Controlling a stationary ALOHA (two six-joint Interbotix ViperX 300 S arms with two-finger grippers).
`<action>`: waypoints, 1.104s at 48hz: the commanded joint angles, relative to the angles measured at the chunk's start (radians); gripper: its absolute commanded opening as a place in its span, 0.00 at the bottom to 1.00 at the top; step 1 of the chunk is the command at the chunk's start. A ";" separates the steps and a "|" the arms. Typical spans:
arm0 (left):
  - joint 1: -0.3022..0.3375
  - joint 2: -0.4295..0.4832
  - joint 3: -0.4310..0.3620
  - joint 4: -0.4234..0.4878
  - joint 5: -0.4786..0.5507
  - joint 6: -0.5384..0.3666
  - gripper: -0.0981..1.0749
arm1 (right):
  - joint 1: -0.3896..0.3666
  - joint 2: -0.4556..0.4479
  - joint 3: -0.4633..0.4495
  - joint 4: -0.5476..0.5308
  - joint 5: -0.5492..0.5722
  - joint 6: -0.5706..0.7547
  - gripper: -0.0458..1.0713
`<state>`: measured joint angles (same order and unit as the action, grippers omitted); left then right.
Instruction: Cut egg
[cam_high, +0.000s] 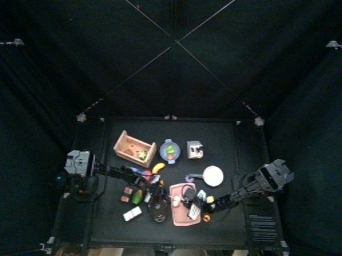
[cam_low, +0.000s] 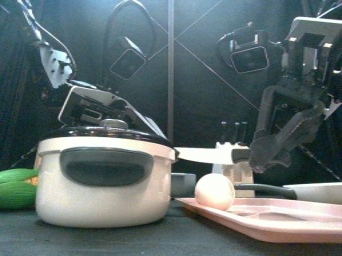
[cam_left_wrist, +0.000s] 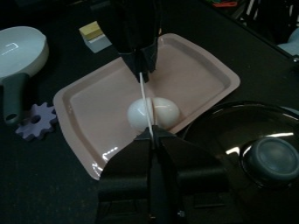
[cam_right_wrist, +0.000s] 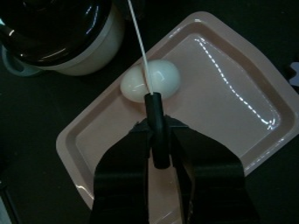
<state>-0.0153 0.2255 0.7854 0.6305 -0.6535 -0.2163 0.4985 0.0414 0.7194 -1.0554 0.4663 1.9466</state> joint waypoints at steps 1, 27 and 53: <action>-0.020 -0.011 0.000 0.009 0.023 0.002 0.47 | 0.015 -0.012 -0.006 0.012 0.002 0.005 0.40; -0.038 -0.011 -0.021 0.014 0.140 0.002 0.47 | 0.015 0.002 -0.014 0.018 0.005 0.005 0.40; -0.041 -0.005 -0.028 0.011 0.143 0.002 0.47 | 0.020 0.009 -0.015 0.020 0.005 0.005 0.40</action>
<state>-0.0583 0.2255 0.7578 0.6381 -0.5139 -0.2148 0.5093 0.0660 0.7041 -1.0431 0.4679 1.9466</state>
